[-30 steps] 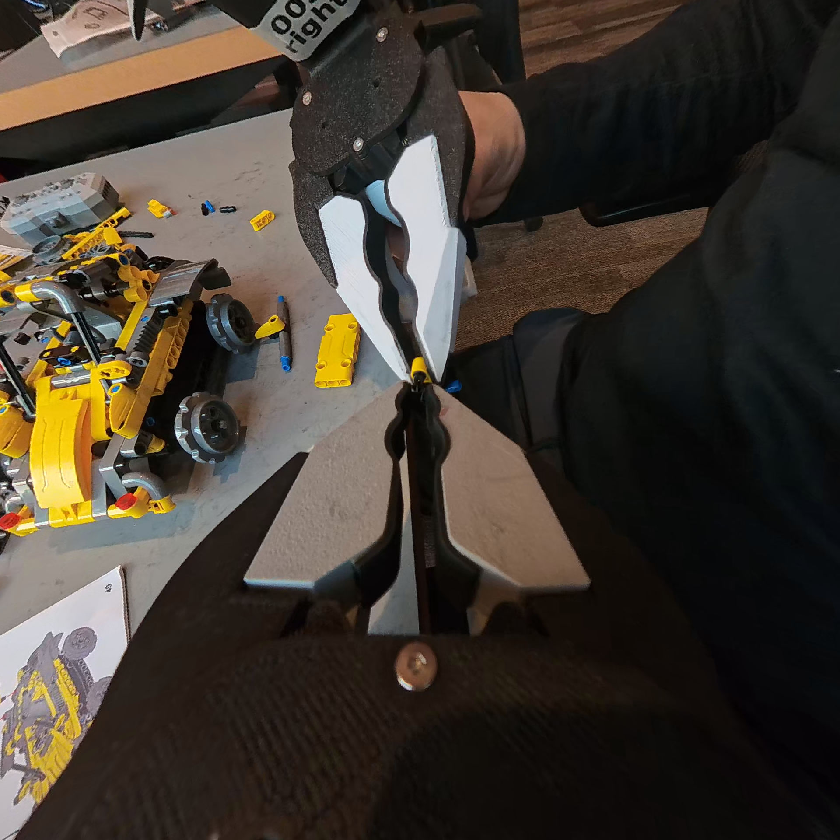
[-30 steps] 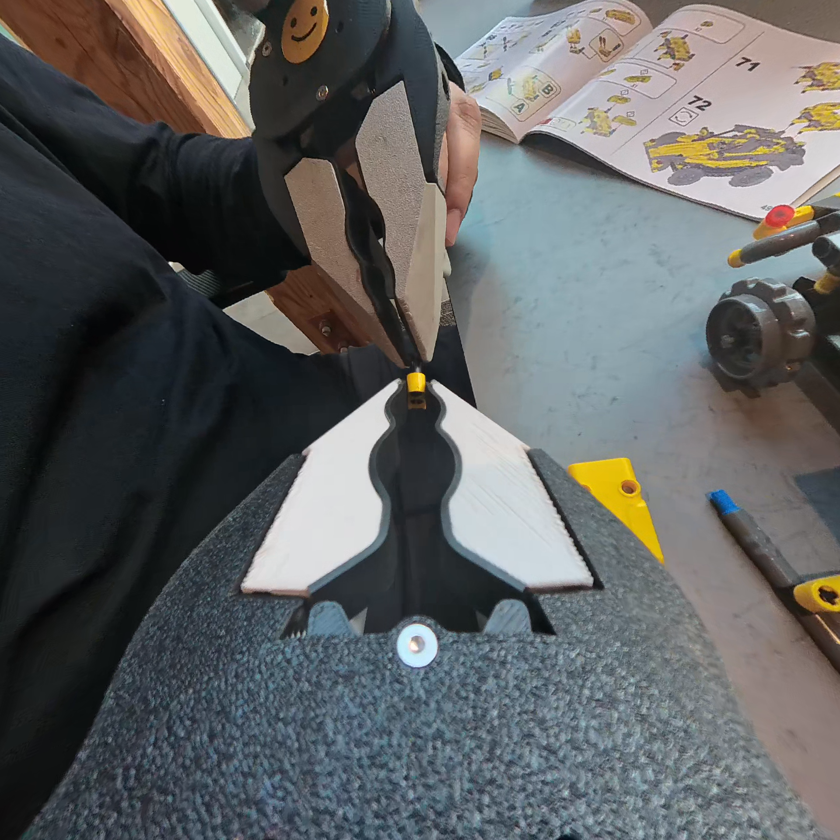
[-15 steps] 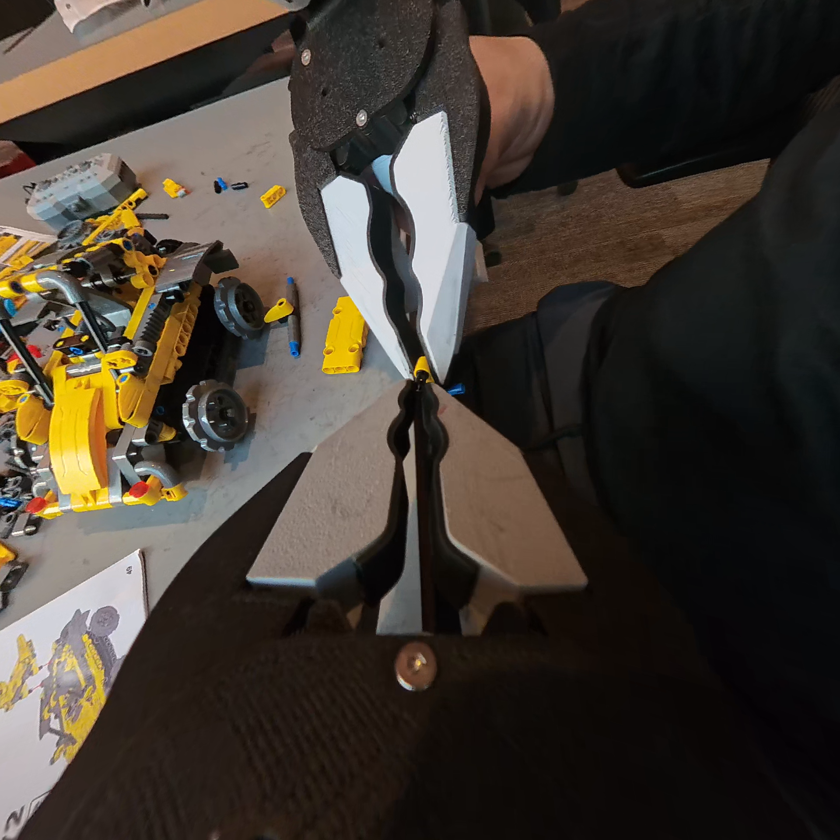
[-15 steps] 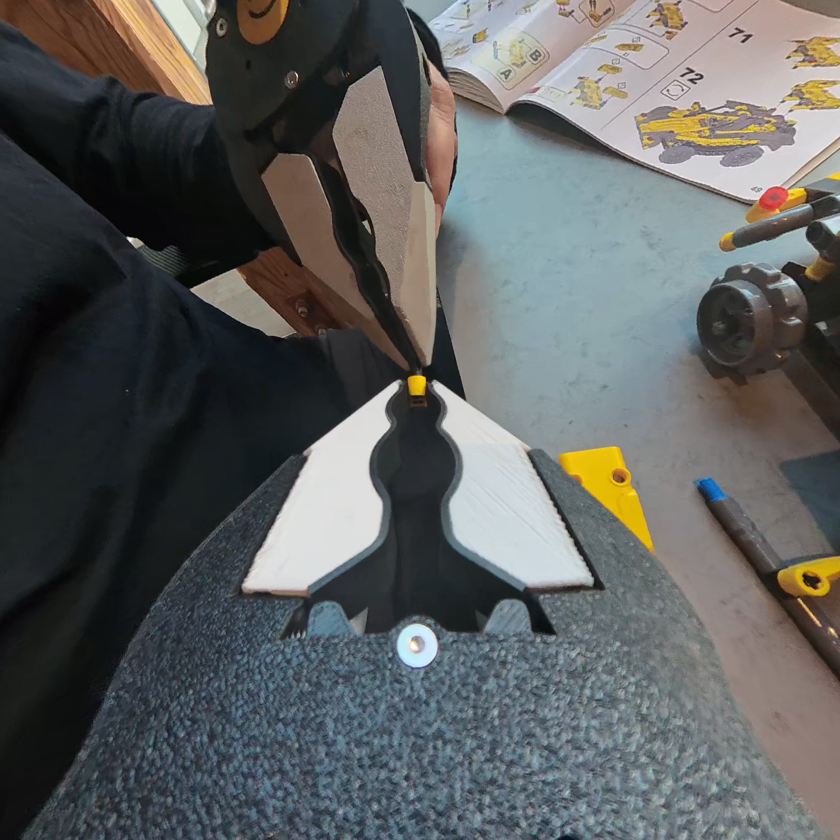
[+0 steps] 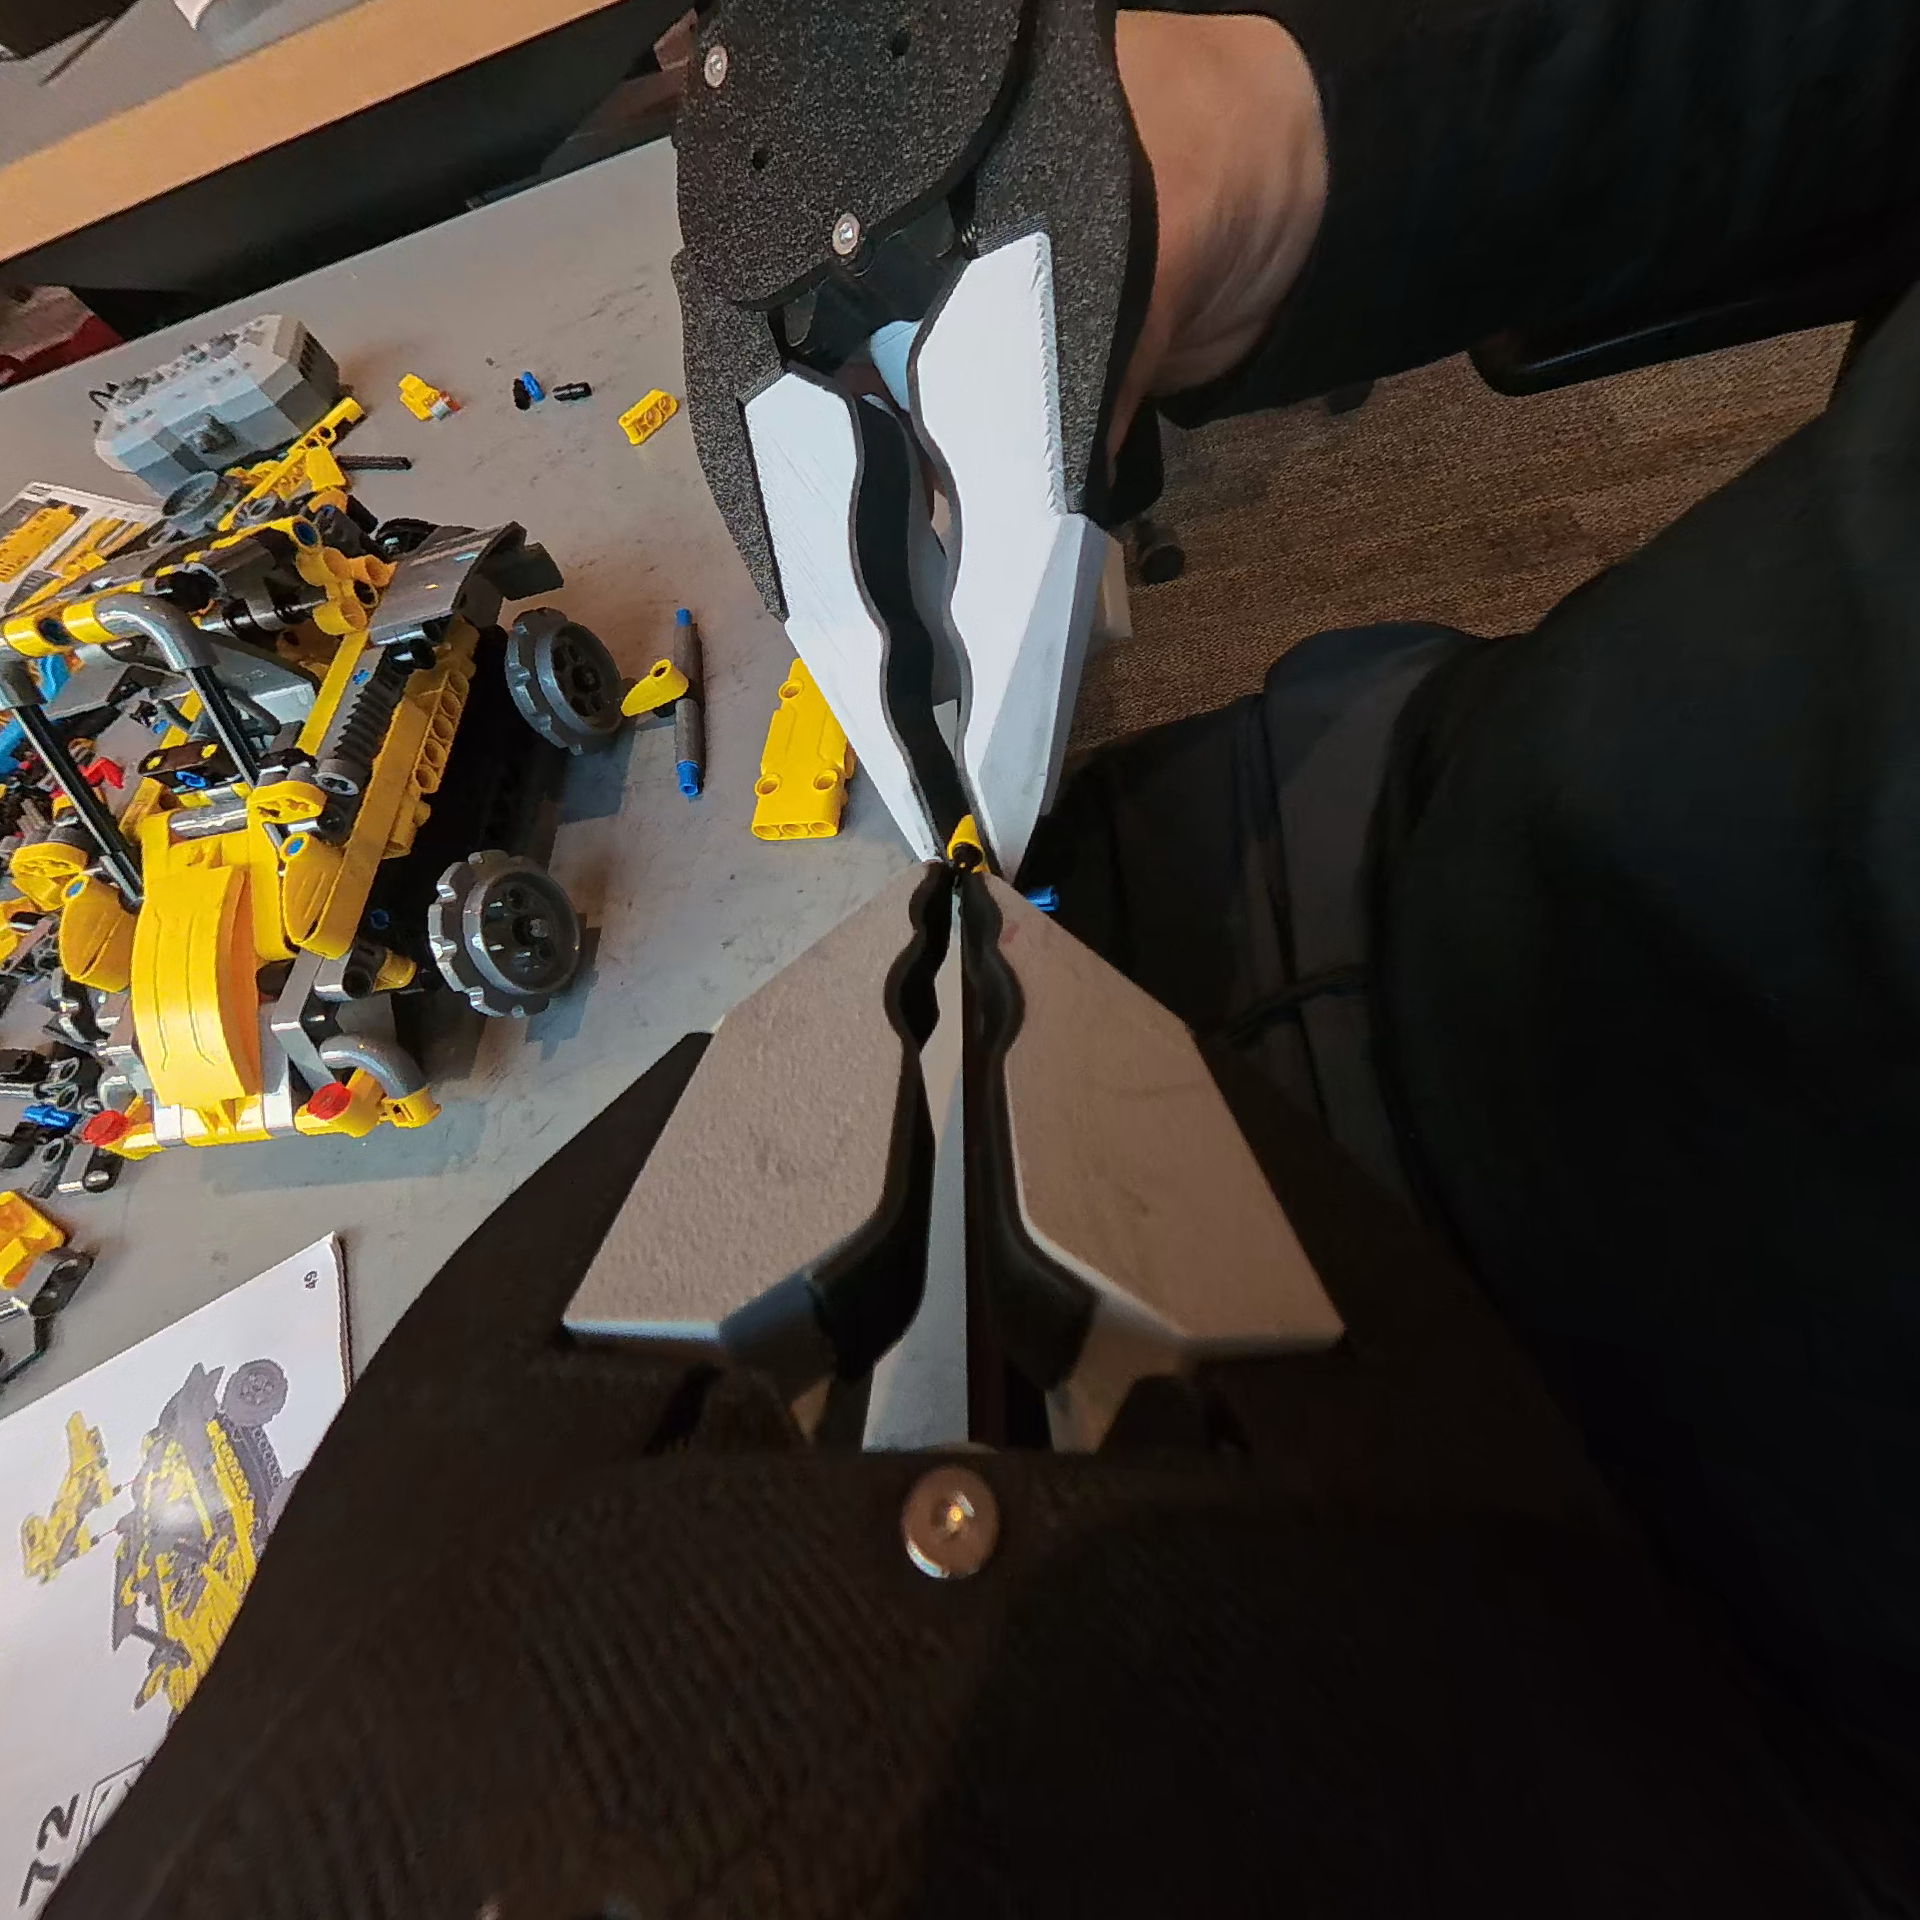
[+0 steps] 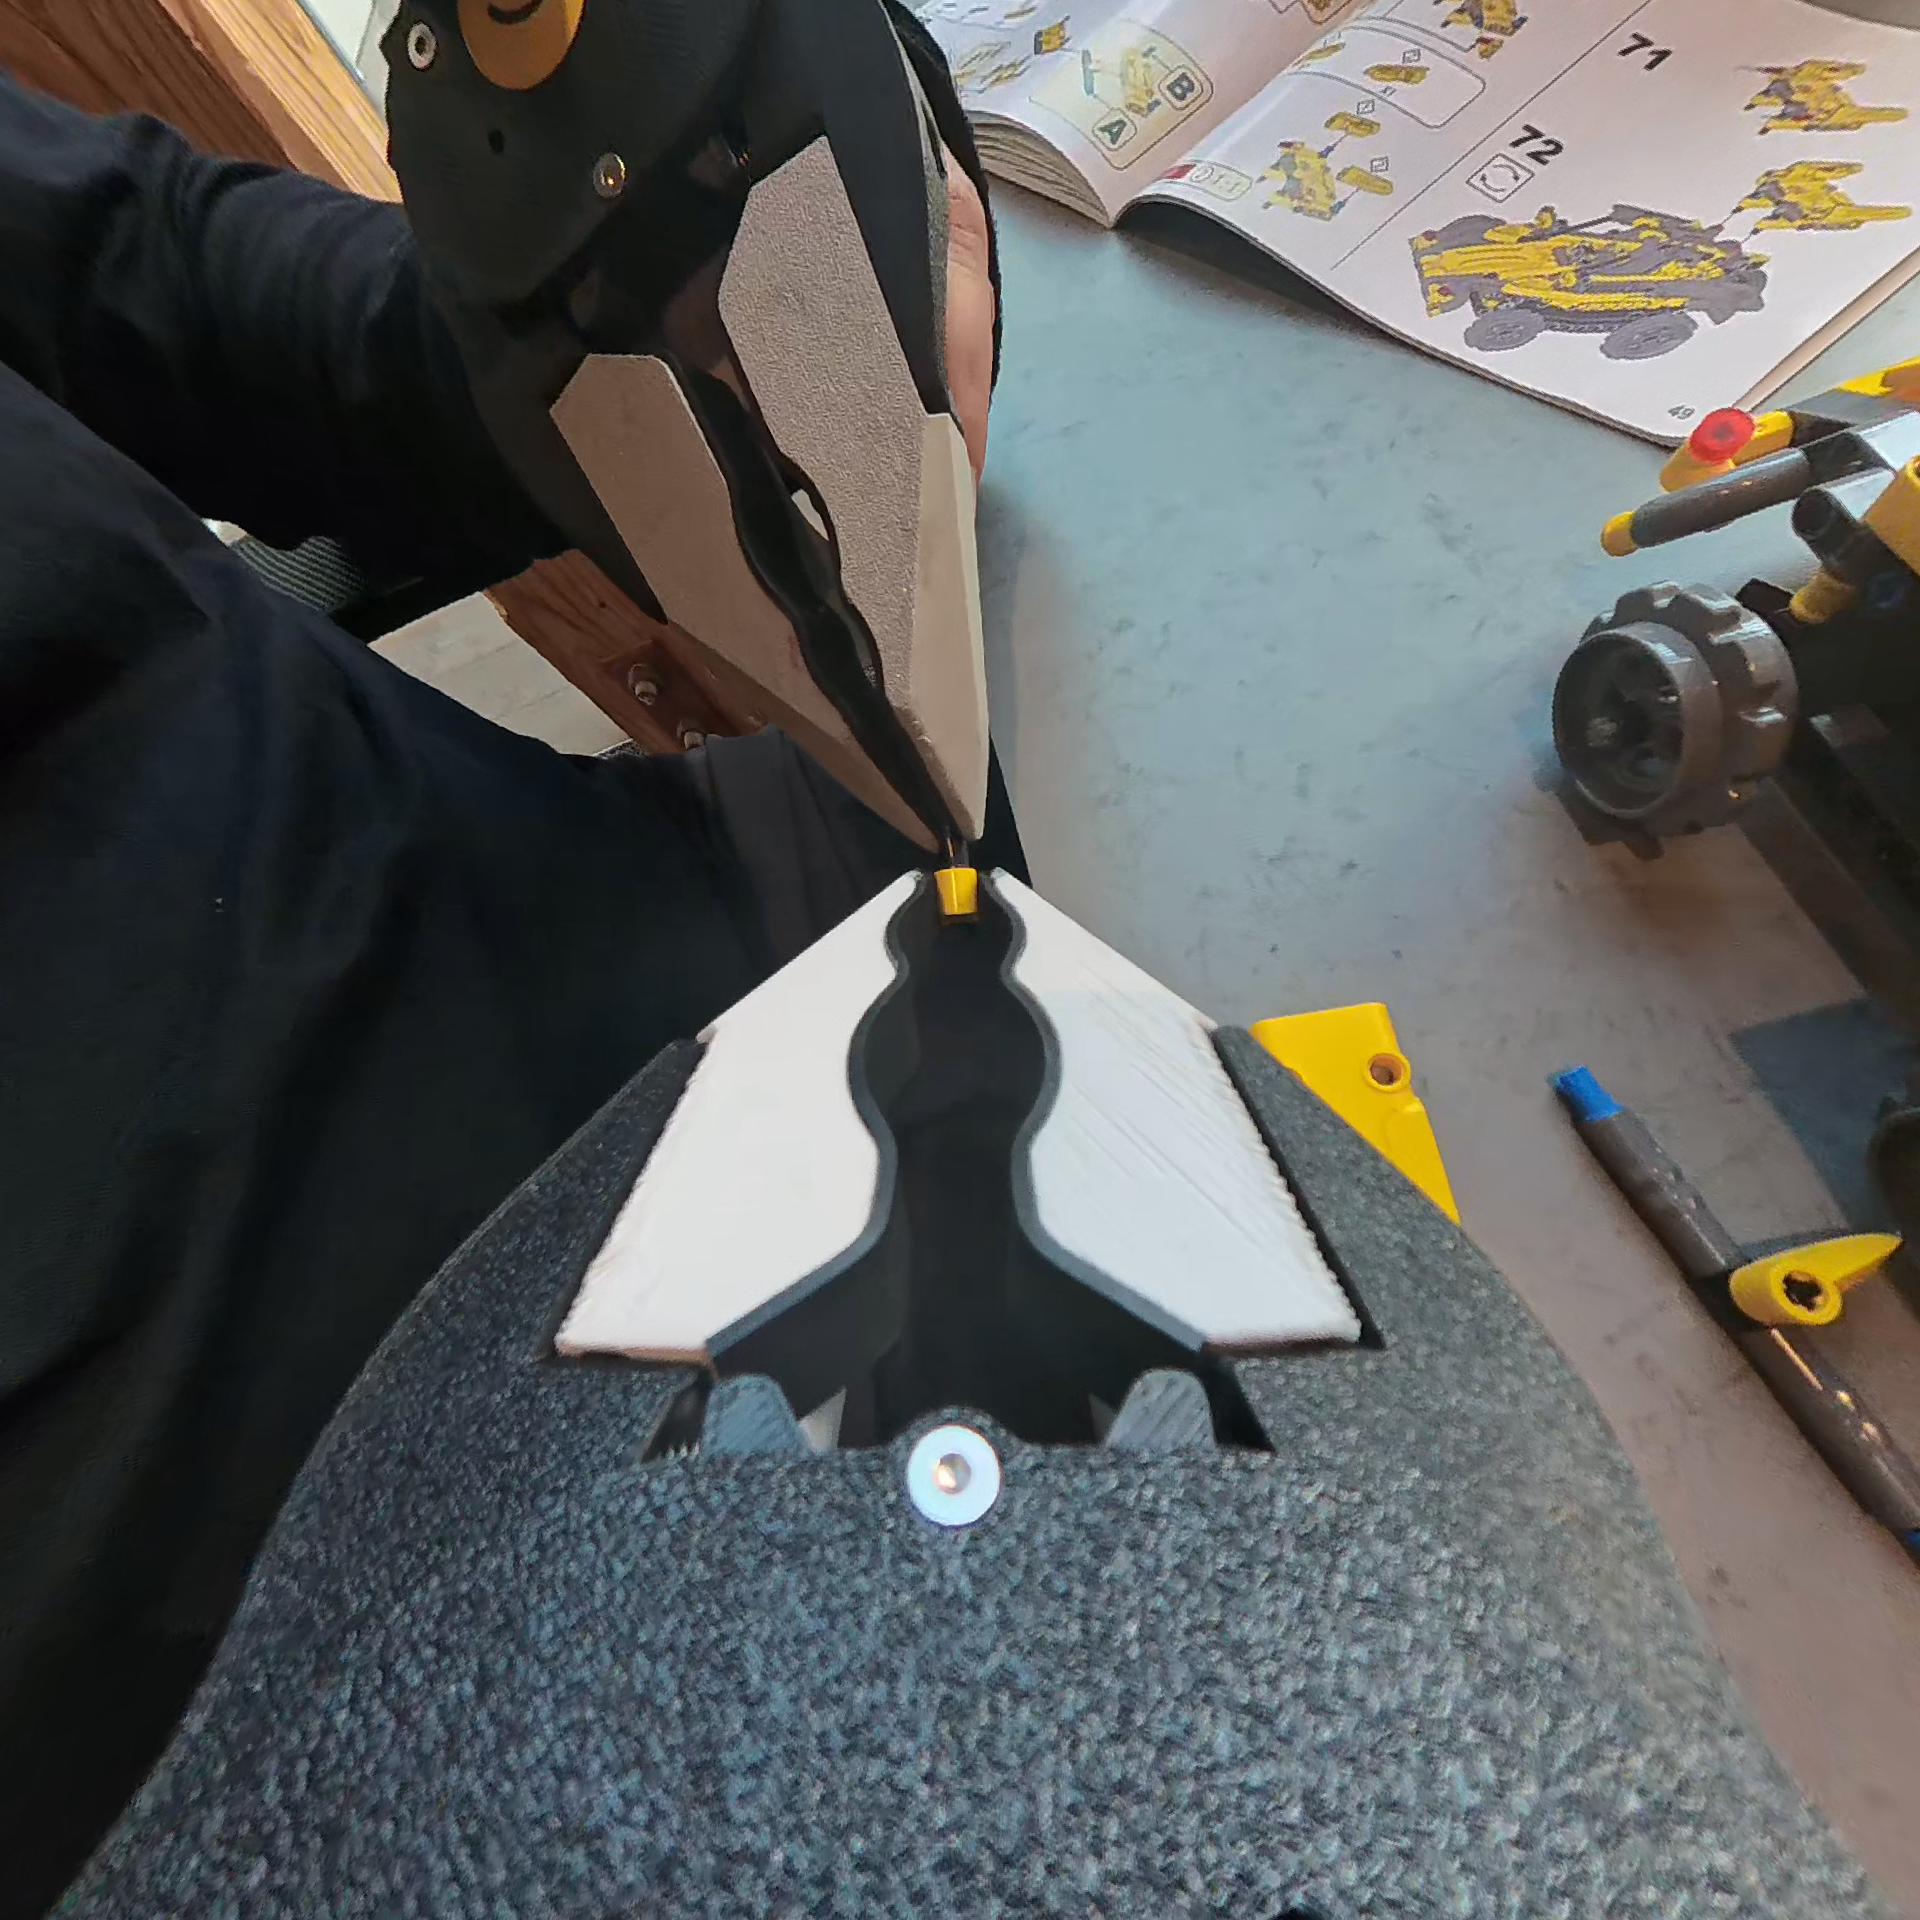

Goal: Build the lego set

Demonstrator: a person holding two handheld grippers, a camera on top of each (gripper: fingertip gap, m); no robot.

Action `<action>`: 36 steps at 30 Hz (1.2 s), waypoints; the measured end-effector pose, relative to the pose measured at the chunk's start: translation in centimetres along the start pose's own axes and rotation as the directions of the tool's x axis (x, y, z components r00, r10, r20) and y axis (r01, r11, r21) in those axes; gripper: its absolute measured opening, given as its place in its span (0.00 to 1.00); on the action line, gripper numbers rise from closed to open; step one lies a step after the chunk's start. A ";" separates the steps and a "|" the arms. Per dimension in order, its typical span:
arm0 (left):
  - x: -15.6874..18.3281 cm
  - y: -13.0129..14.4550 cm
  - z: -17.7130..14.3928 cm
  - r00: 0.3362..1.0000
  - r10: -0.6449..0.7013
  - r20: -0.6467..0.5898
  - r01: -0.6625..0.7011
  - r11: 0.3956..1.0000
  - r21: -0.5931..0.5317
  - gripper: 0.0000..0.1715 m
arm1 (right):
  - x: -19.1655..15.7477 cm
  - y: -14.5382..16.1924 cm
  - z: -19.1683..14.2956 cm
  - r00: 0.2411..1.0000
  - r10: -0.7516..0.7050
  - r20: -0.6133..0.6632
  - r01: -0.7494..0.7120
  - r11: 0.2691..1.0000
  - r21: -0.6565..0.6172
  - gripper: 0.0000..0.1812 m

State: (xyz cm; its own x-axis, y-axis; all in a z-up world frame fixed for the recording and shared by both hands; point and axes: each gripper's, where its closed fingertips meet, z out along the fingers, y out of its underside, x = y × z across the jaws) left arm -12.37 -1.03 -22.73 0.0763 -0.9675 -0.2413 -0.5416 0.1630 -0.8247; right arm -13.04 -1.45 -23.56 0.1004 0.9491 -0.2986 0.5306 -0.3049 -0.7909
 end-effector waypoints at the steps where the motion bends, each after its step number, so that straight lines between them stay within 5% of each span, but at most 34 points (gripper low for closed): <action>1: 0.0 0.0 0.0 1.000 -0.002 -0.001 0.002 1.000 -0.001 0.00 | 0.0 0.0 0.0 1.000 0.000 0.000 0.000 1.000 -0.001 0.04; 9: -0.7 0.0 -0.2 0.989 -0.134 -0.060 0.134 0.991 -0.001 0.00 | 0.6 -0.5 0.0 1.000 0.013 -0.028 -0.012 1.000 0.029 0.04; 11: -1.9 -0.1 -0.7 0.991 -0.133 0.009 0.133 0.991 0.015 0.06 | 1.4 -1.1 -0.8 0.997 0.040 -0.063 -0.035 0.996 0.082 0.04; 19: -4.2 -1.7 -0.5 0.939 -0.314 0.141 0.299 0.947 0.122 0.13 | 3.3 -5.5 -5.9 0.972 0.235 -0.028 -0.187 0.835 0.518 0.04; 28: -5.0 -4.0 -0.2 0.936 -0.266 0.233 0.230 0.958 0.170 0.06 | 2.6 -5.9 -4.4 0.954 0.301 -0.002 -0.248 0.789 0.562 0.04; 36: -4.4 -3.1 -0.1 0.942 -0.259 0.211 0.240 0.964 0.109 0.06 | 2.6 -5.0 -3.6 0.946 0.323 -0.010 -0.269 0.803 0.533 0.04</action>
State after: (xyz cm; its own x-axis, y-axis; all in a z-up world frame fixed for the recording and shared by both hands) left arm -11.11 2.73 -19.09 0.3891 -0.9131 -0.1219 -0.4124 -0.0543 -0.9094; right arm -12.43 2.81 -18.45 0.2750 0.8003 -0.5328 -0.0495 -0.5416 -0.8392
